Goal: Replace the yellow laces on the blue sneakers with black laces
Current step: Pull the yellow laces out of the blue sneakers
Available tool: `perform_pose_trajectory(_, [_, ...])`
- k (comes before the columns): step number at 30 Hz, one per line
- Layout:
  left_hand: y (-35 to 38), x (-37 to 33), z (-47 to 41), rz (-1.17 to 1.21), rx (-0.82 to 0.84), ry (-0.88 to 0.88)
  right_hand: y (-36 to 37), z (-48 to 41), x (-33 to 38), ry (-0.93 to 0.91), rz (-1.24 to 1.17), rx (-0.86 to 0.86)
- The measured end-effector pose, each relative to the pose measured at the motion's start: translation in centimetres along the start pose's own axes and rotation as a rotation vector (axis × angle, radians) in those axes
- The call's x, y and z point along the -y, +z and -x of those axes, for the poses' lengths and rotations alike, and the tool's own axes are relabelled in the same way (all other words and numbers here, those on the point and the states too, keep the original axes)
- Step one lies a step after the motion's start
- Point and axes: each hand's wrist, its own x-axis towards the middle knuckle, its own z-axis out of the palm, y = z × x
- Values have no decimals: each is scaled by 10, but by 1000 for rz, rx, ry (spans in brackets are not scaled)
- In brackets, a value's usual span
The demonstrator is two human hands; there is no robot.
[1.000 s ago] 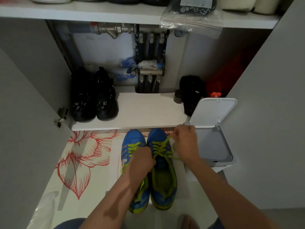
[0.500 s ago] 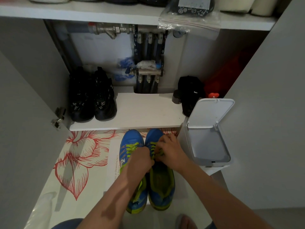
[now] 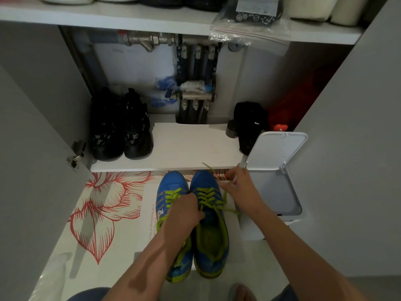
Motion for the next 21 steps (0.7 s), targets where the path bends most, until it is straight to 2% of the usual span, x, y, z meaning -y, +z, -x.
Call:
perform_pose_trajectory(2, [4, 1, -3, 41, -152, 68, 4, 4, -1, 52, 128, 146])
perform_pose_trajectory(4, [8, 2, -8, -3, -265, 168, 4, 12, 4, 160, 201, 387])
perform_pose_trajectory(6, [15, 3, -12, -90, -257, 252, 5, 20, 10, 249, 213, 592])
perform_pose_trajectory(11, [25, 2, -18, -205, -188, 260, 4, 21, 9, 165, 267, 604])
perform_pose_trajectory(14, [28, 2, -23, 141, -279, 141, 1, 20, 6, 203, 220, 615])
perform_pose_trajectory(16, [20, 6, -27, 637, -323, -106, 1, 19, 3, 232, 180, 619])
perform_pose_trajectory(17, [14, 7, -27, 919, -275, -224, 0, 19, 2, 239, 172, 620])
perform_pose_trajectory(18, [10, 9, -27, 1053, -209, -287, -1, 18, 2, 241, 170, 622])
perform_pose_trajectory(19, [6, 9, -28, 996, -168, -288, -1, 18, 2, 235, 174, 626])
perform_pose_trajectory(20, [4, 4, -26, 746, -155, -222, 0, 18, 3, 226, 181, 626])
perform_pose_trajectory(21, [8, 2, -24, 478, -225, -115, 0, 18, 3, 219, 188, 623])
